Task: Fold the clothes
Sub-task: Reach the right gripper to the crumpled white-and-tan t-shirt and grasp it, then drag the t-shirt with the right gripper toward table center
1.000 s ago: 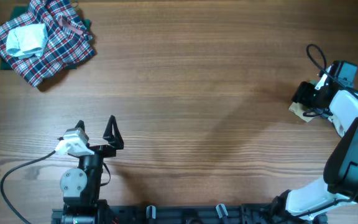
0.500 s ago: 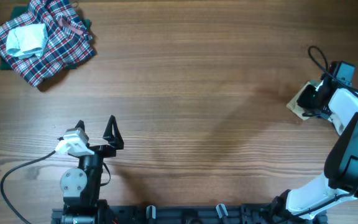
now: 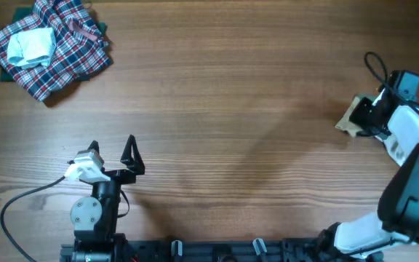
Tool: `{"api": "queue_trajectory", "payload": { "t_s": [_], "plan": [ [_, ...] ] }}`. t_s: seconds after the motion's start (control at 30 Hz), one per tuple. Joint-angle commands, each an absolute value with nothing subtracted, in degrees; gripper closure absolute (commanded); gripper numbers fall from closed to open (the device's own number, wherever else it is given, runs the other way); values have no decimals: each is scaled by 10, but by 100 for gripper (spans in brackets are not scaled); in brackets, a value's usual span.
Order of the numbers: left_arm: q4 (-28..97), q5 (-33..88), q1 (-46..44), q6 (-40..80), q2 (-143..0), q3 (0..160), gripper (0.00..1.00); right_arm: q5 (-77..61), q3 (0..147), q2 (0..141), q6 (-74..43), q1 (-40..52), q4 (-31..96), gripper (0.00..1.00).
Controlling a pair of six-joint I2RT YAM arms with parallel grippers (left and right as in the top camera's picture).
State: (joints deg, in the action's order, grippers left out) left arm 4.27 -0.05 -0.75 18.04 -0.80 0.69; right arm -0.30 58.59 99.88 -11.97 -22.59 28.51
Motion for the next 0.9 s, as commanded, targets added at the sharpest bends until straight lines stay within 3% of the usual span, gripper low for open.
{"api": "queue_trajectory", "payload": {
  "t_s": [0.0,0.23,0.4,0.73,0.77,0.8,0.83,0.87],
  "plan": [
    [43,6,-10,169,-4,3,0,-124,585,939,-120,-223,284,96],
    [43,6,-10,169,-4,3,0,-312,585,905,-145,-144,277,96],
    [43,6,-10,169,-4,3,0,-273,585,905,-170,-6,250,96],
    [43,6,-10,169,-4,3,0,-232,585,905,-236,167,230,96],
    [43,6,-10,169,-4,3,0,-230,585,905,-241,176,230,94],
    [43,6,-10,169,-4,3,0,-231,585,905,-242,179,230,84],
    [43,6,-10,169,-4,3,0,-231,585,905,-242,185,230,68],
    [43,6,-10,169,-4,3,0,-231,585,905,-242,188,230,64]
  ]
}}
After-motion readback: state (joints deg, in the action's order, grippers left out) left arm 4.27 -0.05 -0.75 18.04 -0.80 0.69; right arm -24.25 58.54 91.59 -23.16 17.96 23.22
